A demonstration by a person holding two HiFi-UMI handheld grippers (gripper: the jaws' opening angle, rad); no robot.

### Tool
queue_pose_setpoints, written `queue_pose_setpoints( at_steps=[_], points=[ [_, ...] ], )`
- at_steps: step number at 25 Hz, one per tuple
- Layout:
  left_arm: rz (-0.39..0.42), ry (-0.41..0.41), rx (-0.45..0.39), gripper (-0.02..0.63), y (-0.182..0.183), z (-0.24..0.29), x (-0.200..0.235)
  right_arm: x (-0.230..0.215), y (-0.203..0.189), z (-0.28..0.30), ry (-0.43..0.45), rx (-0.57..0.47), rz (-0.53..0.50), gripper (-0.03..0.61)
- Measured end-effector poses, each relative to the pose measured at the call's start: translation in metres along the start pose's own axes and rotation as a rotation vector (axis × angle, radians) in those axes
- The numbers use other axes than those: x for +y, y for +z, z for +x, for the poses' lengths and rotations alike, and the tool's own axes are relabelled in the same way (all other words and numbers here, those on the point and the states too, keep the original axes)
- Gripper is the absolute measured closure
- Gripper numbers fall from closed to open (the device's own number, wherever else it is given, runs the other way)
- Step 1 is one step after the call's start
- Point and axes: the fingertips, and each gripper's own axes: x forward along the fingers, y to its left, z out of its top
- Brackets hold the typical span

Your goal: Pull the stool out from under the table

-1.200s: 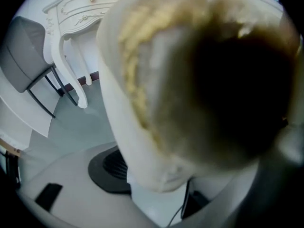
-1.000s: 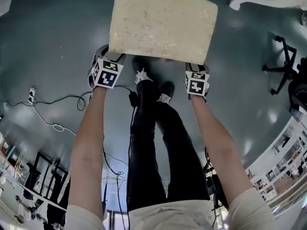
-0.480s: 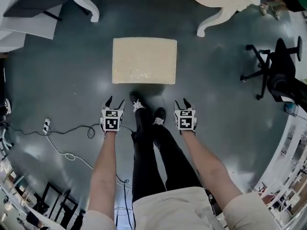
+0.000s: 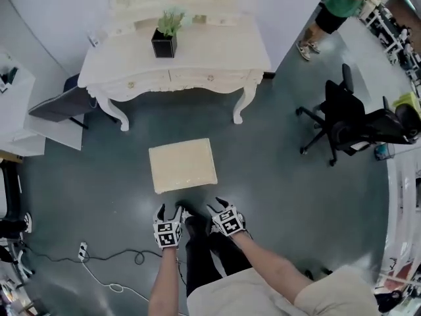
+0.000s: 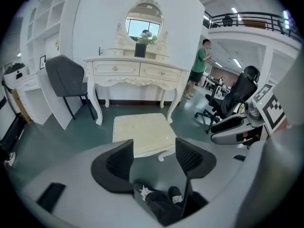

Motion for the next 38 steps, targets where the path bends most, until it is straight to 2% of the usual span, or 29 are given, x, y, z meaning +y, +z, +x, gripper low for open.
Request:
queue_pose_setpoints(
  at_steps=[6, 11, 15, 25, 30, 38],
  points=[
    [-0.046, 0.041, -0.037, 0.324, 0.034, -0.049, -0.013, 0.023, 0.030, -0.047, 0.037, -0.042, 0.068, 0.353],
    [-0.033, 0.042, -0.035, 0.324, 0.043, -0.071, -0.030, 0.033, 0.032, -0.069, 0.072, 0.006, 0.005, 0.353],
    [-0.043, 0.054, -0.056, 0.324, 0.055, -0.088, -0.039, 0.039, 0.040, -0.083, 0.090, 0.002, -0.043, 0.354],
    [-0.093, 0.089, -0.139, 0.324, 0.085, -0.107, -0.064, 0.033, 0.073, -0.124, 0.135, -0.063, -0.043, 0.354],
    [-0.059, 0.078, -0.154, 0.324, 0.098, -0.110, -0.077, 0.023, 0.079, -0.133, 0.135, -0.085, -0.040, 0.354],
    [-0.022, 0.072, -0.142, 0.324, 0.094, -0.115, -0.075, 0.029, 0.077, -0.133, 0.157, -0.103, -0.034, 0.371]
  ],
)
